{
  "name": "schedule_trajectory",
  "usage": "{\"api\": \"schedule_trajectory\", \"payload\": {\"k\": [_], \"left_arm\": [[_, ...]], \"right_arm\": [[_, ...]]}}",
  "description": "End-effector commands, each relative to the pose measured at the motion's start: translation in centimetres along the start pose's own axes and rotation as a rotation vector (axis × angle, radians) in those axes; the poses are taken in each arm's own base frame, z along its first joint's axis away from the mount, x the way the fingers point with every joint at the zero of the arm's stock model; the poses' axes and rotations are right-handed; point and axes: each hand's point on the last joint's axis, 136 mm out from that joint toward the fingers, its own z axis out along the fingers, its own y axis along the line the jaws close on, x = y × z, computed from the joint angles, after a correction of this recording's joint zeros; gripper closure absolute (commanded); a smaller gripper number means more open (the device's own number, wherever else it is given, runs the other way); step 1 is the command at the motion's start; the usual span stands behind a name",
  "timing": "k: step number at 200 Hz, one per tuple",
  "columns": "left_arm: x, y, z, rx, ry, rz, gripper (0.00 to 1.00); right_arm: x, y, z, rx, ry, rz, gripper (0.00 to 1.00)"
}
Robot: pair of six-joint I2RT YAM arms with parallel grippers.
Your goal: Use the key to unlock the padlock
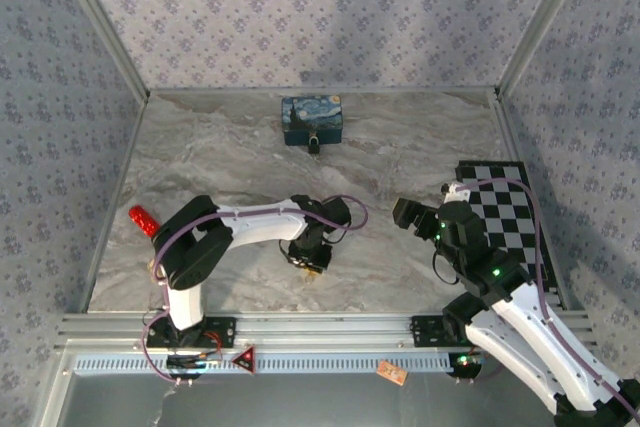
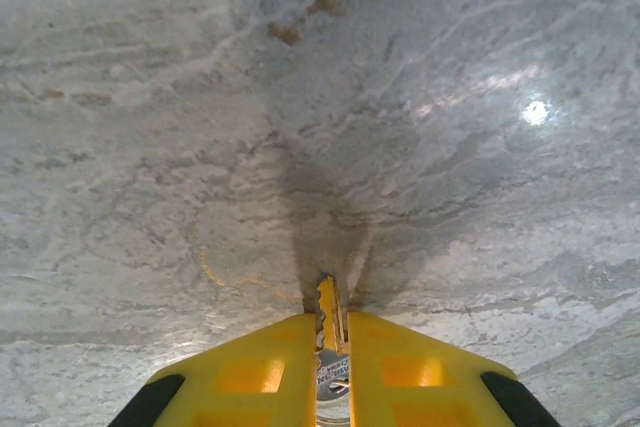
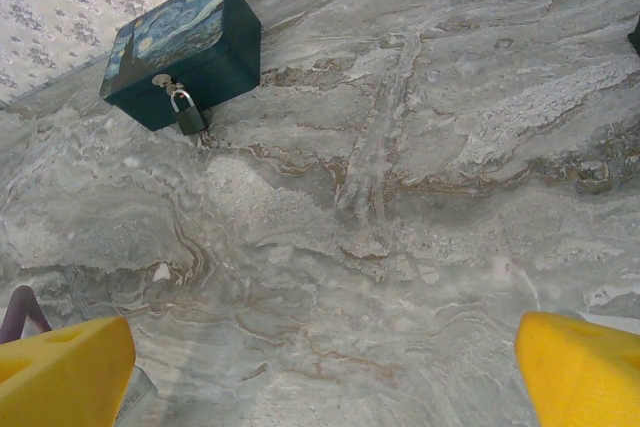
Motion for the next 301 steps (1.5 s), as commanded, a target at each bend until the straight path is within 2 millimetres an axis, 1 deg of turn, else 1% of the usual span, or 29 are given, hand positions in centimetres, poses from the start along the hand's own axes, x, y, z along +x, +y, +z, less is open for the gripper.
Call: {"api": "schedule_trajectory", "payload": {"k": [1, 14, 27, 35, 62, 83, 97, 109, 149, 159, 189, 222, 243, 267, 301], "left_arm": [[0.3, -1.2, -0.2, 0.016, 0.005, 0.02, 0.87], [0.3, -1.4, -0.3, 0.013, 0.0, 0.027, 0.87], [0.5, -1.4, -0.5, -0.01, 0.004, 0.032, 0.81], [0.7, -1.0, -0.5, -0.037, 0.009, 0.032, 0.79], [1.3, 0.1, -1.0, -0.108, 0.012, 0.022, 0.77], [1.7, 0.3, -0.6, -0.115, 0.023, 0.017, 0.75], [2.0, 0.4, -0.1, -0.118, 0.041, 0.014, 0.72], [2.0, 0.3, 0.2, -0.11, 0.043, 0.013, 0.71], [1.4, -1.1, 0.9, -0.065, 0.043, 0.027, 0.67], [1.5, -1.1, 1.2, -0.069, 0.056, 0.026, 0.68], [2.1, -0.5, 1.7, -0.097, 0.08, 0.027, 0.75], [2.3, -0.9, 1.3, -0.095, 0.071, 0.042, 0.83], [2.4, -0.7, 1.0, -0.107, 0.058, 0.046, 0.85], [1.9, -0.5, 0.4, -0.118, 0.023, 0.048, 0.87], [1.2, -0.9, -0.4, -0.108, -0.02, 0.048, 0.9]], "right_arm": [[0.1, -0.4, 0.1, 0.014, -0.015, 0.014, 0.0], [0.1, -0.4, 0.2, 0.013, -0.015, 0.015, 0.0], [0.1, -0.4, 0.2, 0.013, -0.014, 0.015, 0.0], [0.1, -0.4, 0.1, 0.012, -0.014, 0.015, 0.0], [0.3, -0.4, 0.2, 0.015, -0.011, 0.014, 0.0], [0.2, -0.3, 0.2, 0.009, -0.013, 0.016, 0.0], [0.0, -0.2, 0.1, 0.006, -0.016, 0.015, 0.0], [0.1, -0.2, 0.1, 0.006, -0.014, 0.012, 0.0], [0.1, -0.2, 0.1, 0.006, -0.015, 0.009, 0.0], [0.0, -0.2, 0.1, 0.007, -0.014, 0.009, 0.0], [0.0, -0.4, -0.1, 0.013, -0.015, 0.006, 0.0], [0.3, -0.5, 0.1, 0.014, -0.015, 0.012, 0.0], [0.4, -0.6, 0.1, 0.018, -0.011, 0.011, 0.0], [0.4, -0.7, 0.1, 0.019, -0.012, 0.011, 0.0], [0.4, -0.6, 0.1, 0.012, -0.014, 0.018, 0.0]]}}
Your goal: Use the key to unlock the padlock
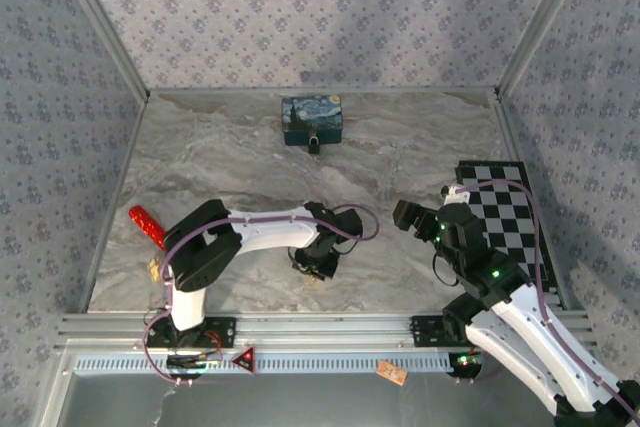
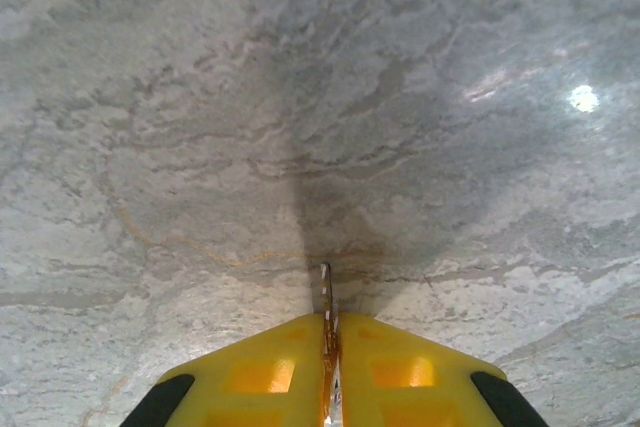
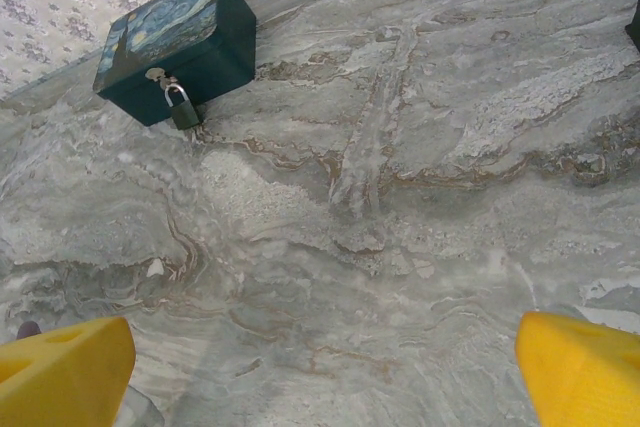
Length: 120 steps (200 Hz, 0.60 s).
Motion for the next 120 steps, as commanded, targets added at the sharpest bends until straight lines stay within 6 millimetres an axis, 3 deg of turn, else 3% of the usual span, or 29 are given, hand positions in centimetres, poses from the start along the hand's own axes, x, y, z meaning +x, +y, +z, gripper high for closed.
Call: {"api": "schedule_trajectory", "payload": {"k": [1, 35, 56, 79, 96, 120], "left_arm": [[-0.1, 0.2, -0.6, -0.019, -0.025, -0.003, 0.9], [-1.4, 0.4, -1.7, -0.006, -0.092, -0.026, 1.0], [-3.1, 0.9, -4.2, 0.023, -0.202, -0.052, 1.0], [-6.1, 1.6, -8.8, 0.179, -0.387, -0.147, 1.0], [-9.0, 1.8, -13.7, 0.378, -0.581, -0.24, 1.0], [-11.6, 3.0, -19.8, 0.582, -0.805, -0.355, 1.0]], "right_arm": [[-0.1, -0.3, 0.0, 0.009, -0.018, 0.02, 0.0], [0.1, -0.1, 0.1, -0.002, -0.015, 0.021, 0.0], [0.3, 0.5, 0.5, -0.039, -0.015, 0.027, 0.0], [0.6, 2.1, 0.9, -0.127, -0.015, 0.032, 0.0], [0.6, 3.6, 1.1, -0.208, -0.029, 0.062, 0.0], [-0.1, 6.6, 1.0, -0.374, -0.074, 0.189, 0.02]]}}
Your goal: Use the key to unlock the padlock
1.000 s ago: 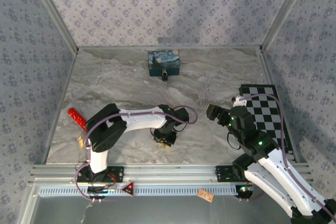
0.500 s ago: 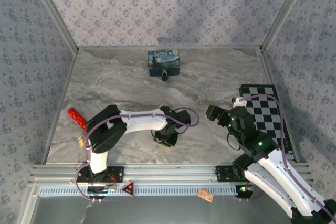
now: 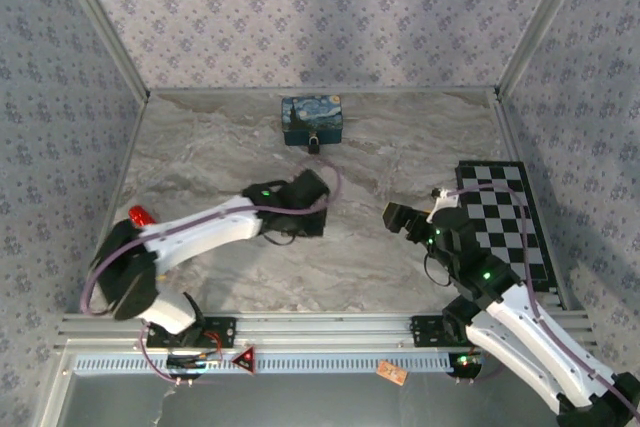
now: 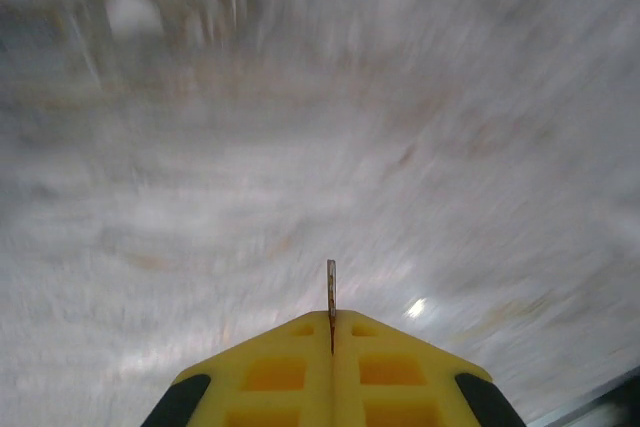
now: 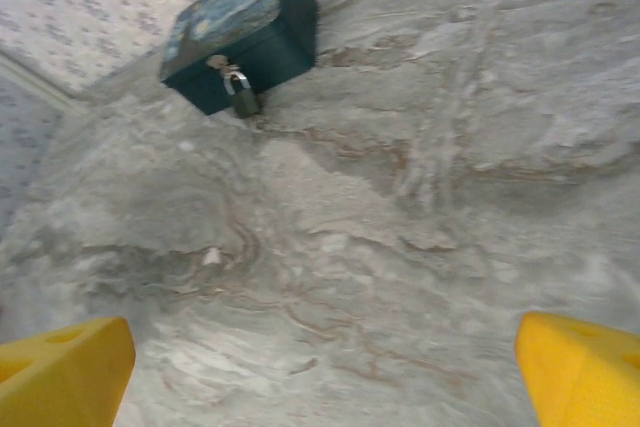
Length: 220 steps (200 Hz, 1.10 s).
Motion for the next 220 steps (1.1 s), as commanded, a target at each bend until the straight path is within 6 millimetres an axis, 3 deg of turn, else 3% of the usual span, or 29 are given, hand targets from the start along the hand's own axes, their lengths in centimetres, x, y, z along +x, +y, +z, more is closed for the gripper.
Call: {"api": "schedule_trajectory", "payload": {"k": [1, 30, 50, 83, 128, 162, 198, 220], "left_arm": [[-6.0, -3.2, -3.1, 0.241, -0.249, -0.137, 1.0], [-10.1, -4.7, -6.3, 0.465, -0.395, -0.285, 1.0], [-11.3, -5.9, -7.6, 0.57, -0.418, -0.341, 1.0], [-10.7, -7.0, -8.0, 0.666, -0.364, -0.443, 1.0], [-10.0, -7.4, -8.9, 0.735, -0.37, -0.489, 0.99], [-9.8, -8.5, -9.5, 0.805, -0.374, -0.466, 0.98], [-10.0, -9.7, -9.8, 0.847, -0.371, -0.429, 0.98], [-9.9, -10.3, -9.8, 0.859, -0.363, -0.412, 0.99]], "right_arm": [[-1.6, 4.2, 0.1, -0.222, -0.079, 0.141, 0.02], [-2.3, 7.9, 0.2, -0.4, -0.138, 0.28, 0.07], [-2.6, 9.9, 0.0, -0.442, -0.174, 0.333, 0.08], [-3.2, 12.9, -0.6, -0.542, -0.184, 0.408, 0.11], [-4.3, 12.1, 0.2, -0.572, -0.192, 0.674, 0.32], [-4.9, 14.4, 0.3, -0.629, -0.111, 0.677, 0.45], [-5.2, 15.5, 1.0, -0.68, -0.058, 0.691, 0.5], [-5.7, 16.3, 1.5, -0.704, -0.021, 0.69, 0.58]]}}
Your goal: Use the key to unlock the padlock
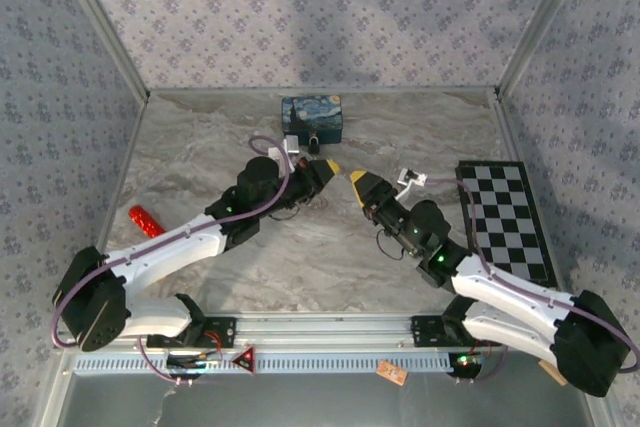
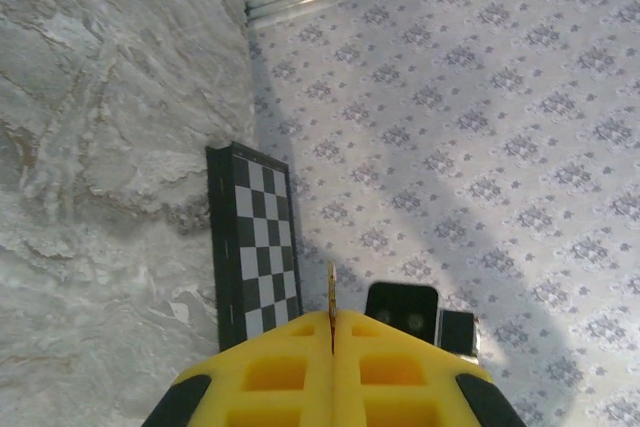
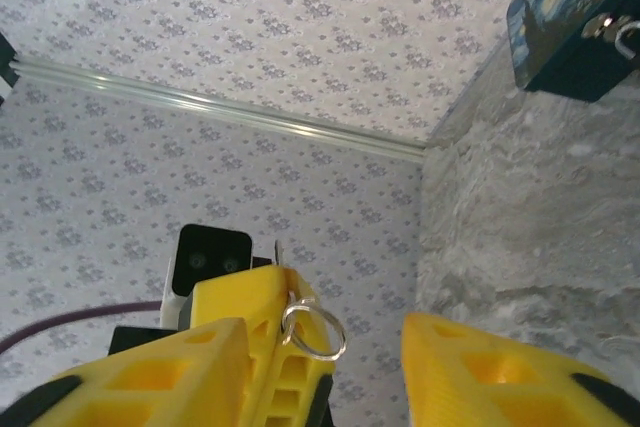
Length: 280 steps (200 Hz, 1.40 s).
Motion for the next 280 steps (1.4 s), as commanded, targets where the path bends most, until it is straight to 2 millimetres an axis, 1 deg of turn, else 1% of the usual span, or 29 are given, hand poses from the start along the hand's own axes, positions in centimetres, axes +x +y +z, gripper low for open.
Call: {"api": "schedule_trajectory", "payload": {"k": [1, 17, 38, 55, 75, 111, 134, 158, 194, 224, 236, 265, 280], "left_arm": [[0.3, -2.4, 0.4, 0.082, 0.02, 0.028, 0.99], [0.4, -2.0, 0.4, 0.066, 0.021, 0.039, 1.0], [0.3, -1.3, 0.4, 0.044, 0.014, 0.046, 1.0], [0.4, -1.0, 0.6, 0.047, 0.013, 0.038, 1.0], [0.4, -1.1, 0.5, 0.058, 0.01, 0.039, 1.0], [-0.1, -0.9, 0.1, 0.038, -0.014, 0.055, 1.0], [0.2, -1.1, 0.2, 0.047, -0.001, 0.054, 1.0], [0.4, -1.8, 0.3, 0.097, 0.008, 0.043, 1.0], [0.9, -3.1, -0.1, 0.156, 0.016, 0.074, 1.0], [1.0, -4.1, -0.5, 0.194, 0.02, 0.09, 1.0], [1.2, -4.2, -0.5, 0.197, 0.023, 0.093, 1.0], [1.6, -5.0, -0.5, 0.245, 0.038, 0.097, 1.0], [1.6, -5.6, -0.6, 0.276, 0.039, 0.101, 1.0]], "right_arm": [[0.1, 3.3, 0.8, -0.101, 0.059, 0.048, 0.59], [0.4, 4.1, 1.1, -0.131, 0.085, 0.048, 0.63], [0.9, 4.7, 1.3, -0.14, 0.117, 0.036, 0.66], [1.2, 4.4, 1.5, -0.129, 0.129, 0.04, 0.67], [1.2, 3.6, 1.5, -0.111, 0.124, 0.049, 0.68], [0.9, 3.7, 1.0, -0.105, 0.109, 0.024, 0.71], [0.5, 3.5, 0.7, -0.092, 0.089, 0.005, 0.72], [0.4, 3.4, 0.6, -0.092, 0.084, 0.003, 0.72], [0.2, 2.9, 0.6, -0.08, 0.076, 0.003, 0.72], [-0.2, 3.0, 0.3, -0.081, 0.067, -0.012, 0.71], [-0.4, 3.2, 0.2, -0.085, 0.061, -0.013, 0.7], [-0.4, 4.0, 0.0, -0.109, 0.08, -0.031, 0.77], [-0.3, 4.1, 0.1, -0.112, 0.089, -0.026, 0.77]]}}
